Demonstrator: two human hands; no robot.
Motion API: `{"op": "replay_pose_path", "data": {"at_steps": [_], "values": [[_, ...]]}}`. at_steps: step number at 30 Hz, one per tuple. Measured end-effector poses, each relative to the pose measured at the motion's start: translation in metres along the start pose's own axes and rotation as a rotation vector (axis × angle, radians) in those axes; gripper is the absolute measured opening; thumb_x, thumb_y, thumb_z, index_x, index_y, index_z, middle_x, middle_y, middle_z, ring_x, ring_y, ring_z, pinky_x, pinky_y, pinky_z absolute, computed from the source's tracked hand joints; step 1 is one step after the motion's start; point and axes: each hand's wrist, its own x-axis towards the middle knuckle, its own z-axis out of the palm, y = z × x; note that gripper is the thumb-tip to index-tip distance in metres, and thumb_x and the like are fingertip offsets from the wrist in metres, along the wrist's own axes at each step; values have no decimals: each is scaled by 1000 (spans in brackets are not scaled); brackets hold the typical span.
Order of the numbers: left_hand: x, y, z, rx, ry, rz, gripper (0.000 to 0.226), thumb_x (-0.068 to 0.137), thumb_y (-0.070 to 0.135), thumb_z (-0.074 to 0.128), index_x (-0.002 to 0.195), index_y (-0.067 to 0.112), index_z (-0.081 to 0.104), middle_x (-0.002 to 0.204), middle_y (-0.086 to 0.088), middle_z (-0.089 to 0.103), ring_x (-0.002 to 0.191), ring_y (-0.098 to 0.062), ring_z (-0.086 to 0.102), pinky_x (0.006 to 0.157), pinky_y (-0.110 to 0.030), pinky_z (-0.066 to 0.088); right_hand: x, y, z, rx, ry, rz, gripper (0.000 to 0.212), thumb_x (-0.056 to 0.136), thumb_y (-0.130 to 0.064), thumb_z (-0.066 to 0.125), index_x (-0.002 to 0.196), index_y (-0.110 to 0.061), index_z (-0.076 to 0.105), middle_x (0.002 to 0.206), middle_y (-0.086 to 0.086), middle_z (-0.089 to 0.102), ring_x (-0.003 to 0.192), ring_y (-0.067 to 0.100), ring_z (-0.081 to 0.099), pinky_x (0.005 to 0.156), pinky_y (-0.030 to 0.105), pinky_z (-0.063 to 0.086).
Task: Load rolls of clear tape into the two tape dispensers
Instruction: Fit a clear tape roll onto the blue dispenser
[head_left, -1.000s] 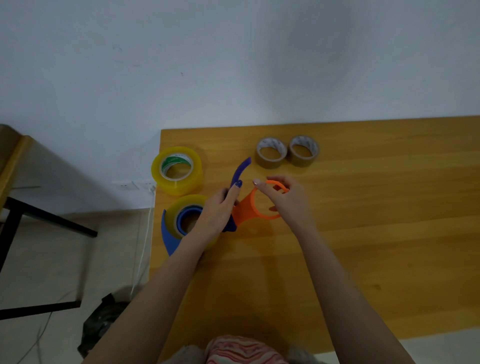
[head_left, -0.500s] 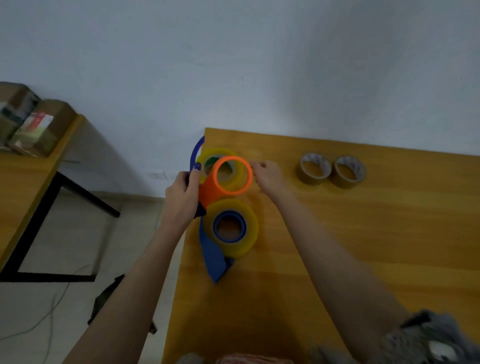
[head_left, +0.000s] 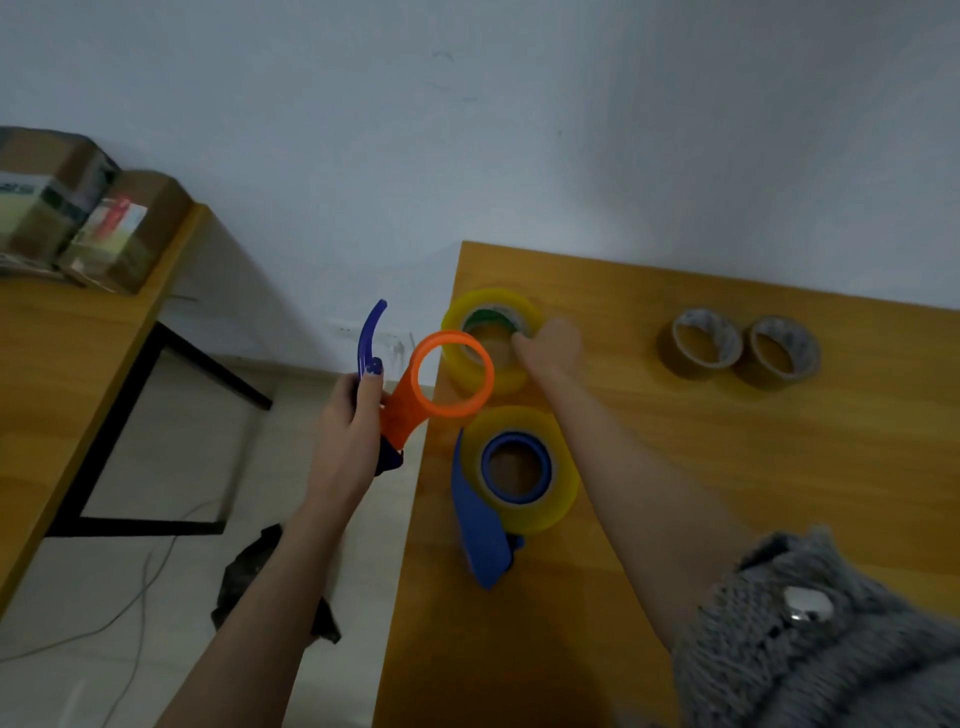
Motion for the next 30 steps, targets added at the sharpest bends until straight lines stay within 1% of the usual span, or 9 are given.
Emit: {"op": "replay_pose_path", "data": {"at_steps": [3, 5, 7, 10, 13, 17, 20, 25, 30], "values": [[1, 3, 2, -23, 3, -12, 37, 98, 42, 33, 104, 12, 53, 84, -7, 57, 69, -22, 59, 58, -31, 50, -2, -4, -15, 62, 0, 11, 34, 88, -28, 63, 65, -12, 44, 64, 6, 49, 53, 15, 47, 38, 23, 28], [-1, 11, 9, -60, 1, -1, 30, 99, 39, 34, 95, 17, 54, 80, -3, 56, 72, -25, 57, 64, -38, 50, -3, -6, -29, 136, 8, 5, 24, 85, -24, 64, 88, -2, 55, 94, 18, 63, 81, 28, 64, 46, 32, 44], [-4, 21, 20, -85, -12, 27, 26, 99, 38, 34, 84, 25, 52, 75, 0, 53, 71, -28, 55, 68, -42, 49, -9, -5, -51, 322, 9, 17, 37, 82, -14, 62, 114, -2, 50, 114, 17, 57, 94, 33, 63, 54, 39, 56], [-12, 31, 36, -100, -49, 78, 27, 99, 37, 35, 81, 27, 52, 74, -3, 52, 69, -29, 52, 65, -43, 46, -30, 0, -85, 536, 0, -12, 62, 82, -5, 53, 139, -23, 37, 112, 3, 50, 79, 25, 63, 49, 40, 58], [-24, 39, 50, -97, -100, 131, 28, 98, 38, 36, 81, 25, 54, 77, -4, 53, 67, -26, 51, 65, -42, 46, -50, 16, -109, 584, -8, -29, 68, 83, -6, 49, 142, -32, 32, 112, 6, 54, 81, 31, 68, 49, 41, 58], [-46, 49, 73, -119, -153, 168, 28, 99, 35, 36, 81, 22, 54, 75, -3, 51, 63, -11, 47, 59, -27, 41, -73, 56, -131, 612, 41, -19, 67, 82, -8, 51, 139, -38, 34, 114, 10, 56, 87, 33, 66, 49, 42, 58], [-66, 50, 94, -97, -228, 159, 29, 99, 35, 36, 88, 18, 56, 78, -5, 51, 68, -15, 48, 58, -24, 38, -86, 95, -142, 701, 110, 41, 69, 79, -4, 52, 138, -38, 38, 115, 5, 55, 84, 29, 64, 50, 46, 58], [-110, 32, 130, 56, -361, 178, 34, 98, 40, 36, 95, 14, 57, 73, -4, 50, 59, -14, 43, 53, -19, 32, -105, 159, -162, 810, 266, 158, 65, 83, -2, 54, 138, -33, 40, 110, 2, 54, 77, 18, 61, 45, 36, 57], [-148, -5, 173, 232, -554, 96, 40, 96, 45, 38, 83, 11, 54, 59, 0, 42, 48, -12, 37, 39, -14, 28, -122, 213, -172, 807, 520, 265, 69, 80, -18, 63, 141, -33, 34, 129, 0, 53, 104, 27, 61, 71, 53, 58]]}}
